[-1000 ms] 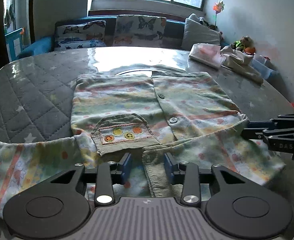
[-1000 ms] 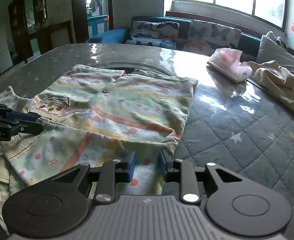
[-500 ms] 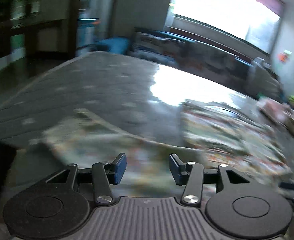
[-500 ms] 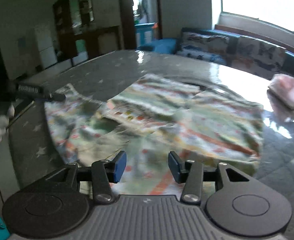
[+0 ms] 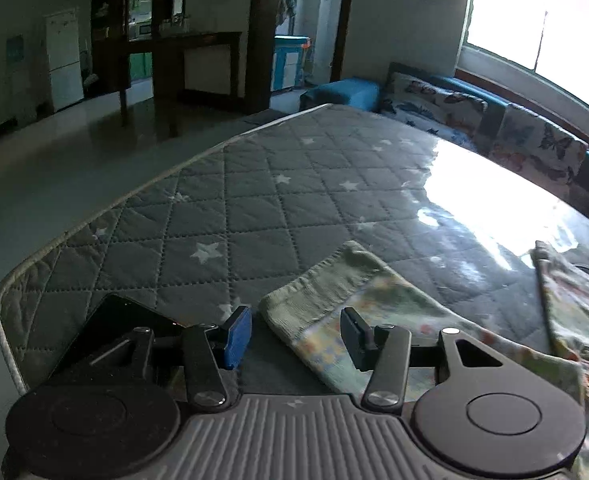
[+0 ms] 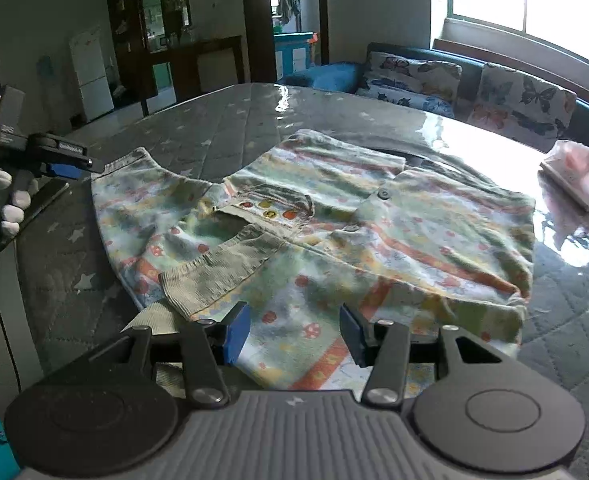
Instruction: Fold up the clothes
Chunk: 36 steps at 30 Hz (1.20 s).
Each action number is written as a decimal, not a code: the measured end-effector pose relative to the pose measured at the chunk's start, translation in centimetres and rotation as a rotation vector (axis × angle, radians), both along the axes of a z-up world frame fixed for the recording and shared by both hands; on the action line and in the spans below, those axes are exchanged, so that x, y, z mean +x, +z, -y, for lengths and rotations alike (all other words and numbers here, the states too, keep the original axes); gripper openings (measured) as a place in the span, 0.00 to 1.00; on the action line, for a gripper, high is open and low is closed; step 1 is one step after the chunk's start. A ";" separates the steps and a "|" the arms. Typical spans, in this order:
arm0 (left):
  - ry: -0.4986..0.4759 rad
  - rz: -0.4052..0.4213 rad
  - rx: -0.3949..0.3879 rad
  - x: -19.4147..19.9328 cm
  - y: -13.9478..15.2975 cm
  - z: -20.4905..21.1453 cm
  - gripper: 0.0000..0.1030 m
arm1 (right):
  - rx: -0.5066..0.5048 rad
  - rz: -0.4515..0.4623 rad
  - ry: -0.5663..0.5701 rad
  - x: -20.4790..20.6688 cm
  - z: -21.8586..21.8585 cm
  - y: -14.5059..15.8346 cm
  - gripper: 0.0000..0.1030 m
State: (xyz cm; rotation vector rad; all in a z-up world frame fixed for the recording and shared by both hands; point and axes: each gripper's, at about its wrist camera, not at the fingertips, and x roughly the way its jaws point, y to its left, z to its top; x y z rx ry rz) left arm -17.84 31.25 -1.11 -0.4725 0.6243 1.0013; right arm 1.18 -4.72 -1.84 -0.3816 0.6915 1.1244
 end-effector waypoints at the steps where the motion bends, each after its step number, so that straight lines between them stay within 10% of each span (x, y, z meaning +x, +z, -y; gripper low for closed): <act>1: 0.005 -0.002 -0.002 0.1 -0.2 -0.1 0.51 | 0.003 0.000 -0.004 0.0 0.2 0.1 0.49; 6: 0.012 -0.013 -0.003 0.3 -1.0 -0.9 0.44 | 0.021 0.003 -0.034 0.0 1.3 0.6 0.49; 10: -0.020 0.044 -0.032 0.1 -1.0 -1.2 0.11 | 0.035 -0.001 -0.067 0.0 2.6 0.8 0.49; 17: -0.136 0.209 -0.066 -0.1 2.6 2.2 0.09 | 0.065 -0.003 -0.135 0.6 5.0 1.4 0.50; 27: -0.577 0.395 -0.142 5.6 9.0 13.5 0.09 | 0.114 -0.008 -0.226 2.0 7.8 1.5 0.51; 36: -0.872 0.393 -0.278 12.1 7.8 21.0 0.09 | 0.136 -0.012 -0.296 2.9 10.3 1.4 0.51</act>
